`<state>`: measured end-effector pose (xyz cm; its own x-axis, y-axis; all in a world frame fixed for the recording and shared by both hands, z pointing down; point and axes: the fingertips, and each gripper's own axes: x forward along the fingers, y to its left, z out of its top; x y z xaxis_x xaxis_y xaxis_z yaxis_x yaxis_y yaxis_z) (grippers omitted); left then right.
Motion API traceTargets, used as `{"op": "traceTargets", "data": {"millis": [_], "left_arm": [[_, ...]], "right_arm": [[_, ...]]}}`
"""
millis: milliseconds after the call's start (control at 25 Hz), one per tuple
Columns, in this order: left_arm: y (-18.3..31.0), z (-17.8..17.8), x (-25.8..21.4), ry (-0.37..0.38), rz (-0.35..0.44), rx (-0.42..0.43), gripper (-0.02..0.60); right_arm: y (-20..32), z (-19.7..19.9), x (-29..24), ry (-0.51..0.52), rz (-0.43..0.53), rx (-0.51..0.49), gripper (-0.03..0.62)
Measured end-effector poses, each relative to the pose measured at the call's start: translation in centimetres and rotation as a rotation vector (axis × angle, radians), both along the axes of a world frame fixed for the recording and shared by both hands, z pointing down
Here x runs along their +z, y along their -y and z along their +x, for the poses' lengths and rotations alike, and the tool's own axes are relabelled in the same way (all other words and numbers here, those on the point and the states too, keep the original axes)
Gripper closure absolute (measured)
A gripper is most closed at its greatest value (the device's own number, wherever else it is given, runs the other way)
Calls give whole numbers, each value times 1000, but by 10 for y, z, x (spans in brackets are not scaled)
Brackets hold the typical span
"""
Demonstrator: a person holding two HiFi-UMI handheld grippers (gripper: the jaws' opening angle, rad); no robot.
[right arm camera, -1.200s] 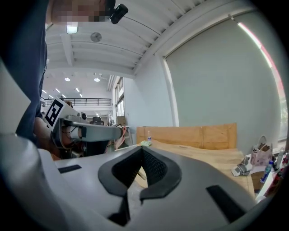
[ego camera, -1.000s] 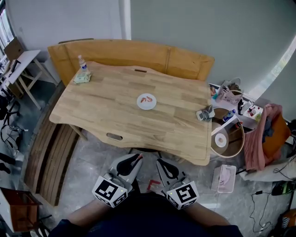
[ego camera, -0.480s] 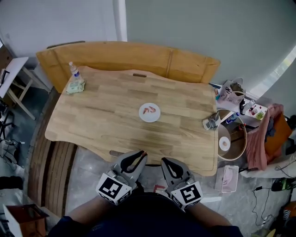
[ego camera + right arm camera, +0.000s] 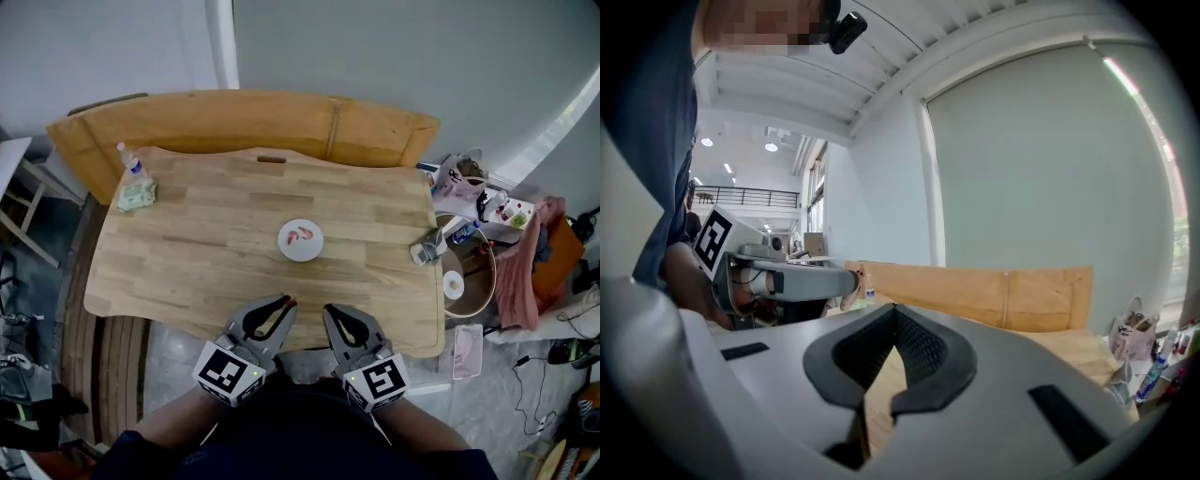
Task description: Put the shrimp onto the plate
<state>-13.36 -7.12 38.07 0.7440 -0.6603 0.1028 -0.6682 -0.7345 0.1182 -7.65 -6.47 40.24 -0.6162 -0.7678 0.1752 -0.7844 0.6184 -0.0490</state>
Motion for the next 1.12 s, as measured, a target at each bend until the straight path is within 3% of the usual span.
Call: {"op": "traceTargets", "data": {"millis": [440,680,1120], "left_arm": [[42,18,11,58,-15,-78,528],[67,35,25,100,-60,-110,528],[128,55,65,171,-67,-154,528]], "right_arm": [[48,13,-11,21,37,-61,585],[78,35,-7,25,32,-72,585],[127,50,11,26,10,-81,585]]}}
